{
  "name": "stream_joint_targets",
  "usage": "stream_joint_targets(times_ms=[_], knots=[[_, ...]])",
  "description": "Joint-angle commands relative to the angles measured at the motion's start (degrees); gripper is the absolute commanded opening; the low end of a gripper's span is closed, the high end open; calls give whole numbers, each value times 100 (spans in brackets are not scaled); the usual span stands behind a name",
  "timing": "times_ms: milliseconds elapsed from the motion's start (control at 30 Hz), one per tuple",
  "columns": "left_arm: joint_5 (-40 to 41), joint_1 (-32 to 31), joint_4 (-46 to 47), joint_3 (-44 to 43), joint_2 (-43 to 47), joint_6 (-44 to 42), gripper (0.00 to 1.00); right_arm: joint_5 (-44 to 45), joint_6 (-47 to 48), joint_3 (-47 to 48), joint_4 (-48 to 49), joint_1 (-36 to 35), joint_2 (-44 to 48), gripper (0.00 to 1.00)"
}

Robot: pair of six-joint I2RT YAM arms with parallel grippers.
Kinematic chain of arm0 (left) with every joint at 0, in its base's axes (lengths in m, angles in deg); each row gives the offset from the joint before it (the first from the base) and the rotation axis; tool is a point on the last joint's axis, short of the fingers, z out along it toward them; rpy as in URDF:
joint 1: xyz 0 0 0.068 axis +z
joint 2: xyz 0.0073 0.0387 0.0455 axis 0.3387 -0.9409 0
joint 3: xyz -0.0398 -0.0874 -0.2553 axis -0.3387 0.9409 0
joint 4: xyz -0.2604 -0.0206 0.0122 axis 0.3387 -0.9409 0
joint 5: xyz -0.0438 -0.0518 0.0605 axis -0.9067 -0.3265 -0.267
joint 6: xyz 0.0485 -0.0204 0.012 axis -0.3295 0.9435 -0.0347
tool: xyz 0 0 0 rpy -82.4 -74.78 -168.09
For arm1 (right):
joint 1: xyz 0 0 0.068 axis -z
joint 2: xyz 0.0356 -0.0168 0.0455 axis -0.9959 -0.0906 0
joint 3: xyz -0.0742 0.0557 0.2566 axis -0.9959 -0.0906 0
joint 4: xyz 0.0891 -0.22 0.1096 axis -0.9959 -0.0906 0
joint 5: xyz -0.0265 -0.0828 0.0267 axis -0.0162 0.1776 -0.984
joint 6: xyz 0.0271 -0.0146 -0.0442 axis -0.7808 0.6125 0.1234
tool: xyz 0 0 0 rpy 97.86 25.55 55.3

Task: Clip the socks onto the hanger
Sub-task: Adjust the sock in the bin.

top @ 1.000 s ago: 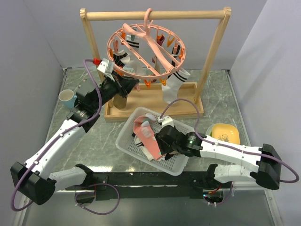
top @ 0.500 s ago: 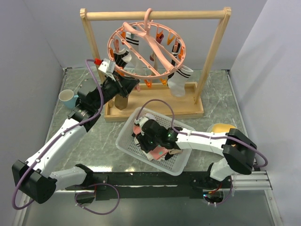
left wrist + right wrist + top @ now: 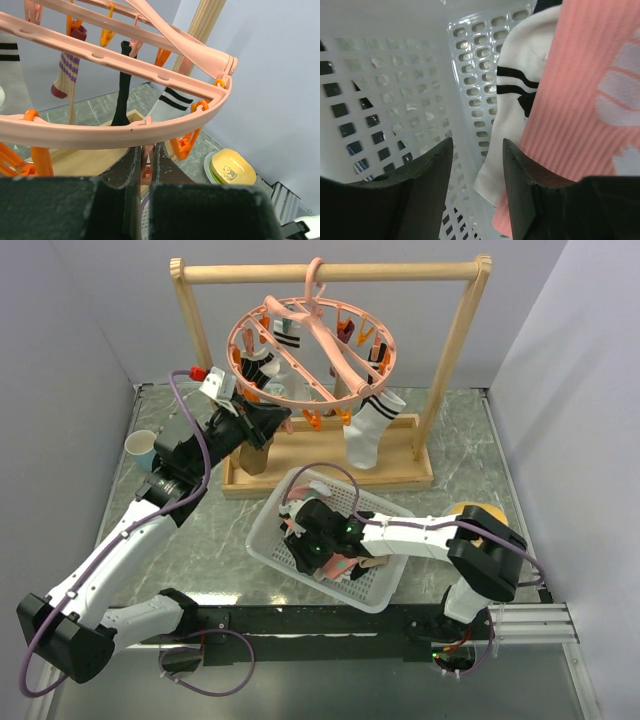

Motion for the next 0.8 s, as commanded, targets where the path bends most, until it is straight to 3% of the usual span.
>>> stream_joint_targets(times_ms=[0,167,233,367,400,767], knots=[[-120,30,15,131,188,-74,1,-61,-62,97,-14,-23,-297,50],[-137,30,33,166,249,-57,1,491,-202,140,-260,-23,-465,49],[-155,39,42,175,267,-57,1,695,-246,167,-418,-31,-491,42],[-146,39,24,175,293,-57,1,1117,-290,185,-489,-49,-290,12],[-155,39,24,175,302,-57,1,1309,-308,185,-507,-40,-211,0],[-190,109,24,157,364,-48,1,2145,-9,61,-357,-6,1520,0]])
